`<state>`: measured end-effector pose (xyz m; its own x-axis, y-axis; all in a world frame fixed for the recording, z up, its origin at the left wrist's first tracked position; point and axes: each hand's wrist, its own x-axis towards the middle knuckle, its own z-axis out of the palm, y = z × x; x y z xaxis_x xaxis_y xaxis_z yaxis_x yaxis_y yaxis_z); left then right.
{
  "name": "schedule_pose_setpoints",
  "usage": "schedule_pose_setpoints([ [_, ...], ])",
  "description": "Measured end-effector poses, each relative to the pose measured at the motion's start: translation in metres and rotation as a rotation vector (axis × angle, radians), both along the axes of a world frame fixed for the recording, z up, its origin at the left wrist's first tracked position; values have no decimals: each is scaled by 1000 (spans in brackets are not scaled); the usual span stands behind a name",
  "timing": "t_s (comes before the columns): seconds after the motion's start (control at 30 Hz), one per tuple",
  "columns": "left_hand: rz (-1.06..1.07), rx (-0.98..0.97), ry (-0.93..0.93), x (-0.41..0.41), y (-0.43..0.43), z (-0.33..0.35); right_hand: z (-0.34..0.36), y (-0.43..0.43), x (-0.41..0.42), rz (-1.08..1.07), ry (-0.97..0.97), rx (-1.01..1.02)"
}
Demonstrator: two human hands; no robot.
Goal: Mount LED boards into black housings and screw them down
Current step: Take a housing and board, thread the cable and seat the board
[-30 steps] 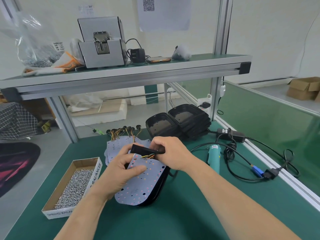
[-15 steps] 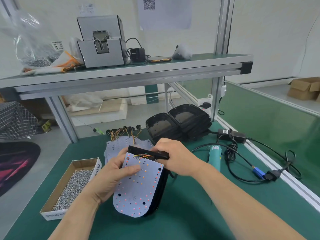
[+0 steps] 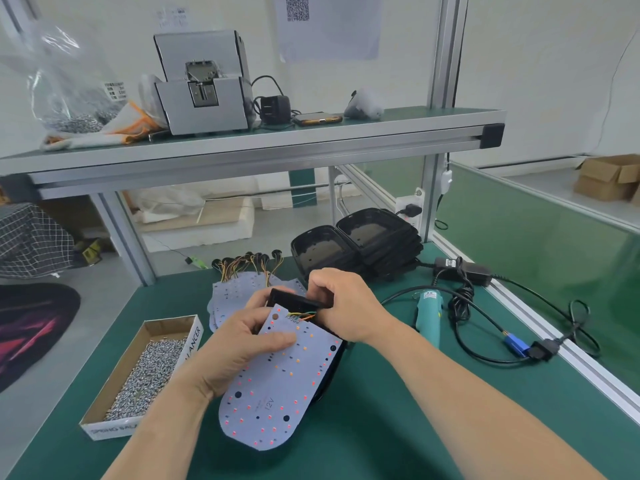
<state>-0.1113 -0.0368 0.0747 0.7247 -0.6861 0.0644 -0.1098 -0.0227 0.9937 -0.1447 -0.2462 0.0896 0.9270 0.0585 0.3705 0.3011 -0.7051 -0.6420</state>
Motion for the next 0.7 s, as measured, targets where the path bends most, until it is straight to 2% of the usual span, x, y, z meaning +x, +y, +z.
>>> schedule_pose_setpoints([
  [0.2, 50, 88, -260, 2, -1, 6, 7, -11, -4, 105, 185, 16],
  [0.47, 7, 188, -427, 1, -2, 12, 11, -9, -8, 98, 323, 193],
  [0.7, 46, 320, -616, -6, -10, 13, 8, -2, -2, -6, 252, 38],
])
